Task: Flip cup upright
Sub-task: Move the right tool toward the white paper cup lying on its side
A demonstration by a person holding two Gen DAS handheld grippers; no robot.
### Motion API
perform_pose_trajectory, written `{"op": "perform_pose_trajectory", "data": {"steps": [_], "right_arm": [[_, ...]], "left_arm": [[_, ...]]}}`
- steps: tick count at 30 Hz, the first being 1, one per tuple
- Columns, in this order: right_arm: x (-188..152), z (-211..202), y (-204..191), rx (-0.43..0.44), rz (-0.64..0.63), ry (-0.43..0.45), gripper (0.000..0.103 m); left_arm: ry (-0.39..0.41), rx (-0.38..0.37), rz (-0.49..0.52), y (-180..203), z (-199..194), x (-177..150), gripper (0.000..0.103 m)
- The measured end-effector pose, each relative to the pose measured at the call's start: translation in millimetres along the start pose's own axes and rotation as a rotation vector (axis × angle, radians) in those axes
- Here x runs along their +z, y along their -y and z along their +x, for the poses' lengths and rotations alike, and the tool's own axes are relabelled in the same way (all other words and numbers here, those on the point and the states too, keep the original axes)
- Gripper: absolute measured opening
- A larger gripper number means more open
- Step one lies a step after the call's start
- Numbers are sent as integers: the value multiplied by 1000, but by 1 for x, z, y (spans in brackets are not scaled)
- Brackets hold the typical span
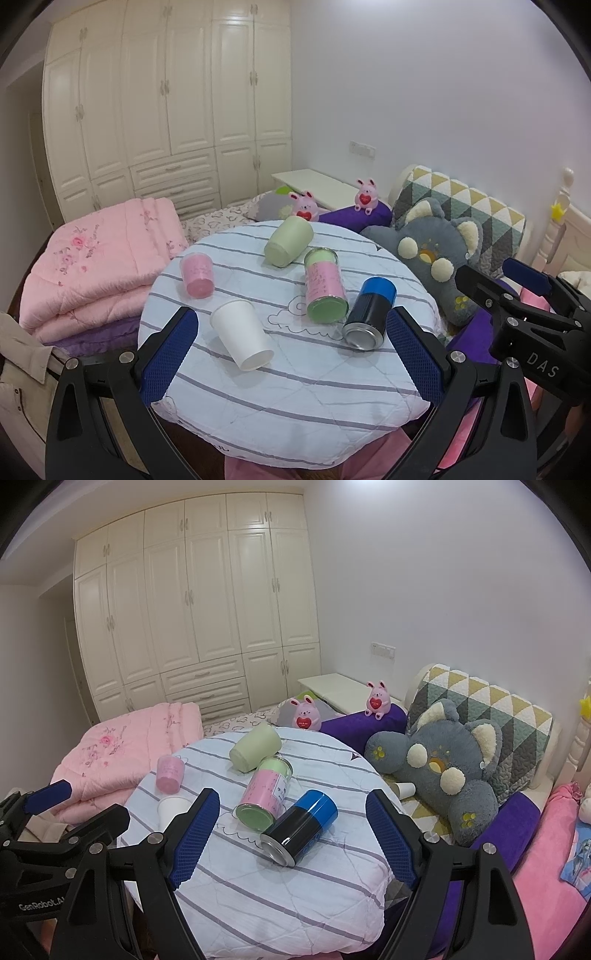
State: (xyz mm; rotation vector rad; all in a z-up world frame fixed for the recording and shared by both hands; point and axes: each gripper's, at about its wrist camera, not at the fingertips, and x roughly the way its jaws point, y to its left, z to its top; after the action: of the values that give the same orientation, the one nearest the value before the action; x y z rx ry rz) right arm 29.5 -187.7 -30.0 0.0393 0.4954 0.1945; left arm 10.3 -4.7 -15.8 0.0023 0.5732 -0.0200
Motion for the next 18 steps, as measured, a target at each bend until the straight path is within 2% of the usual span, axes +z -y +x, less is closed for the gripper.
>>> {"op": "perform_pose_trajectory", "data": {"steps": [18], "right_arm": [[-3, 17, 21, -42, 39, -58, 83]], "left_arm": [[-86, -47, 52, 22, 39, 1, 103]]}}
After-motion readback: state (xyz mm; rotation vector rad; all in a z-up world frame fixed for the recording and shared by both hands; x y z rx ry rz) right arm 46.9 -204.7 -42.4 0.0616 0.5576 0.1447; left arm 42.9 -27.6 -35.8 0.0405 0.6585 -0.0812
